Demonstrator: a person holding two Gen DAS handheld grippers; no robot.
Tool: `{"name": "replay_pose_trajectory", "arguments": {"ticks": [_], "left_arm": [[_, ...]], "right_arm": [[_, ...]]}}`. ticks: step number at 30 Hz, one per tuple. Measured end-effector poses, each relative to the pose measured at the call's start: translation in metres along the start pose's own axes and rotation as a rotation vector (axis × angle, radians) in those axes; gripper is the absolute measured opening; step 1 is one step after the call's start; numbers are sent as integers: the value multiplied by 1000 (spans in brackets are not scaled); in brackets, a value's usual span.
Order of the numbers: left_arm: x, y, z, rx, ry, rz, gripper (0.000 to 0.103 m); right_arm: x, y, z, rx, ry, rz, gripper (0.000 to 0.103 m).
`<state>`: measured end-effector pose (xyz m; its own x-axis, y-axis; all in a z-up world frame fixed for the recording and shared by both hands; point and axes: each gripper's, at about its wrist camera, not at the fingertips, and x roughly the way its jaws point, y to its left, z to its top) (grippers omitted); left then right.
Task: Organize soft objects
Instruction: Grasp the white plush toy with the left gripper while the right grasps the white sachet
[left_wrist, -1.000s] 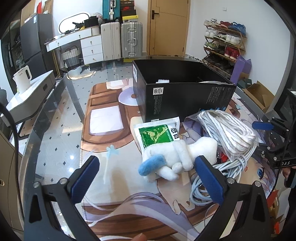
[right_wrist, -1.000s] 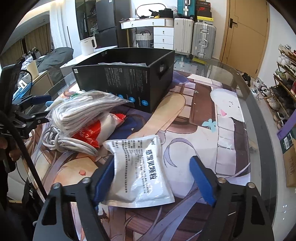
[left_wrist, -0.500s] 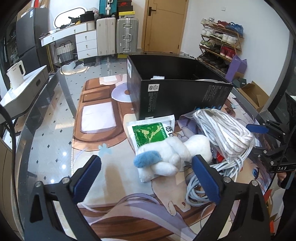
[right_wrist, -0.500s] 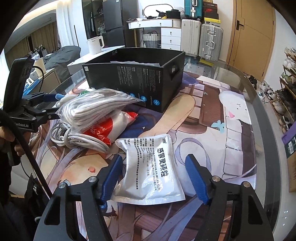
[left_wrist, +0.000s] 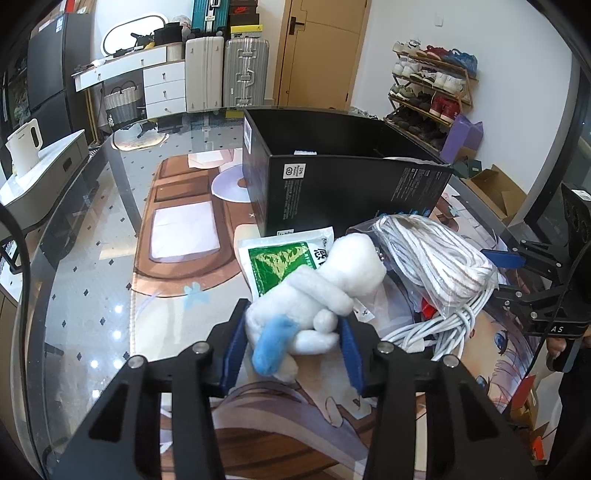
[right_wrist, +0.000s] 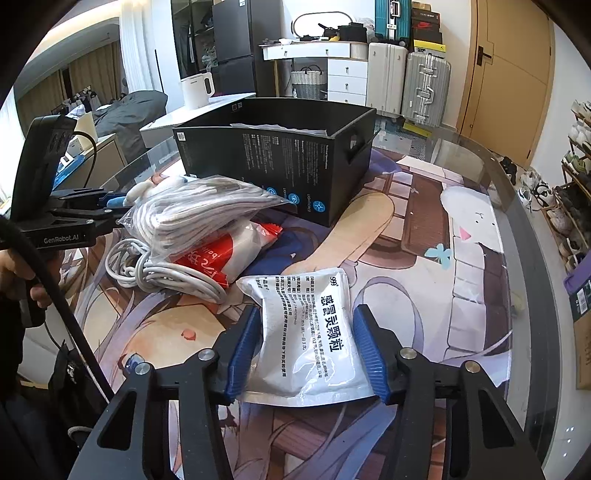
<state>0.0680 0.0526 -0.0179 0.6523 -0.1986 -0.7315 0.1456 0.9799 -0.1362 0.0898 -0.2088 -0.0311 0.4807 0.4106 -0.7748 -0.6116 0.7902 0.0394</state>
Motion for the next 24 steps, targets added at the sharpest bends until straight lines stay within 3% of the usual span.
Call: {"name": "replay_pose_trajectory", "arguments": {"ticks": [13,24], "left_arm": [[-15,1,-4,-5,-67,-4,41],[-30,1,-5,-15,-117,-5,41]], "right_arm": [[-5,1,-1,-19,-17,10,32],[-12,-1,0,-12,-48,10,26]]}}
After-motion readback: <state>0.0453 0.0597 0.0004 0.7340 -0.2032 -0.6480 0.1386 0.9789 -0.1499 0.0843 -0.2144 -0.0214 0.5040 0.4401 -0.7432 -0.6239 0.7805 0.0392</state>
